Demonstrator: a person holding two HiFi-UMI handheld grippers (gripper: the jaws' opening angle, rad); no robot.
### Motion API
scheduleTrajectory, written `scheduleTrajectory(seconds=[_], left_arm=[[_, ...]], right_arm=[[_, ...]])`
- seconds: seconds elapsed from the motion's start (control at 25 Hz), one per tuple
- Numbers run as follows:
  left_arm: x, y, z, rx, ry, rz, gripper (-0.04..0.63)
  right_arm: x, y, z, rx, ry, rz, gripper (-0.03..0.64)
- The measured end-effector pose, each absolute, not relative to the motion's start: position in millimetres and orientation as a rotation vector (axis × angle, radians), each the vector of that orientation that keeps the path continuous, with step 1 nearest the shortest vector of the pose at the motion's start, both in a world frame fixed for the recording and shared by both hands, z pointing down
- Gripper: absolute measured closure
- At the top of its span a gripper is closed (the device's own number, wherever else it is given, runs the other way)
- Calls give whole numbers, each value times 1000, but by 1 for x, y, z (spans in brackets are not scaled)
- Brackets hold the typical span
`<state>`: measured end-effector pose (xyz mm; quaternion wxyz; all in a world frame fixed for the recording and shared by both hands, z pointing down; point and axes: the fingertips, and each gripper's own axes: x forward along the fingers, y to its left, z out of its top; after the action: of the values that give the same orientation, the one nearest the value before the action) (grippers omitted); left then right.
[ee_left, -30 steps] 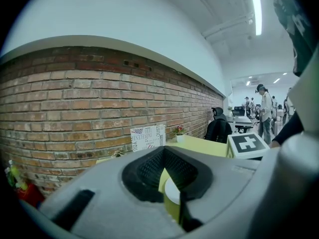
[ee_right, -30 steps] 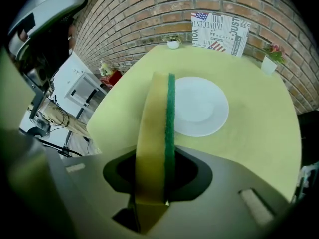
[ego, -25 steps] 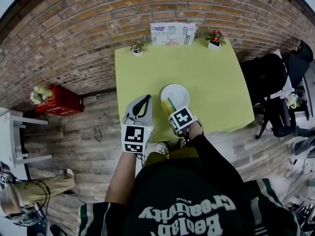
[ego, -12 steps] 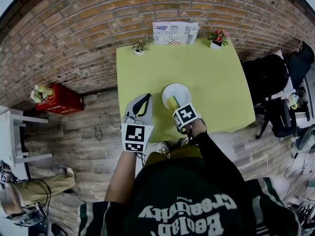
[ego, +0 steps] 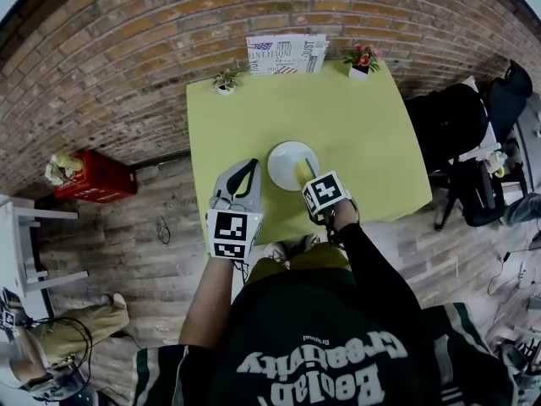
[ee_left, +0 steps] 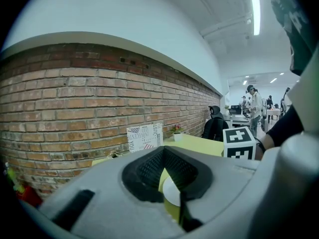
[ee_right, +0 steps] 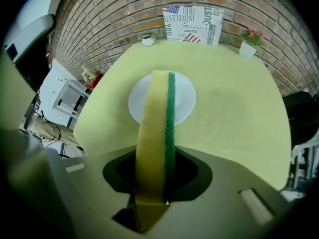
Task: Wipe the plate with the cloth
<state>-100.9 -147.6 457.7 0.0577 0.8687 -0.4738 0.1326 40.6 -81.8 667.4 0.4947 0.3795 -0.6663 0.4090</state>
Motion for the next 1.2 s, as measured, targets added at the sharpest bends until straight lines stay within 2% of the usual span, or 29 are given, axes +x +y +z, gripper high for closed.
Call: scheduleTrajectory(seconds=[0.64,1.2], left_arm=[[-84,-152,455,2650,-1416,381,589],[-94,-148,458,2634,-1437,390,589]], right_arm=[[90,-90,665,1045,-1562,1020,477],[28,-77,659,896,-1725,956,476]])
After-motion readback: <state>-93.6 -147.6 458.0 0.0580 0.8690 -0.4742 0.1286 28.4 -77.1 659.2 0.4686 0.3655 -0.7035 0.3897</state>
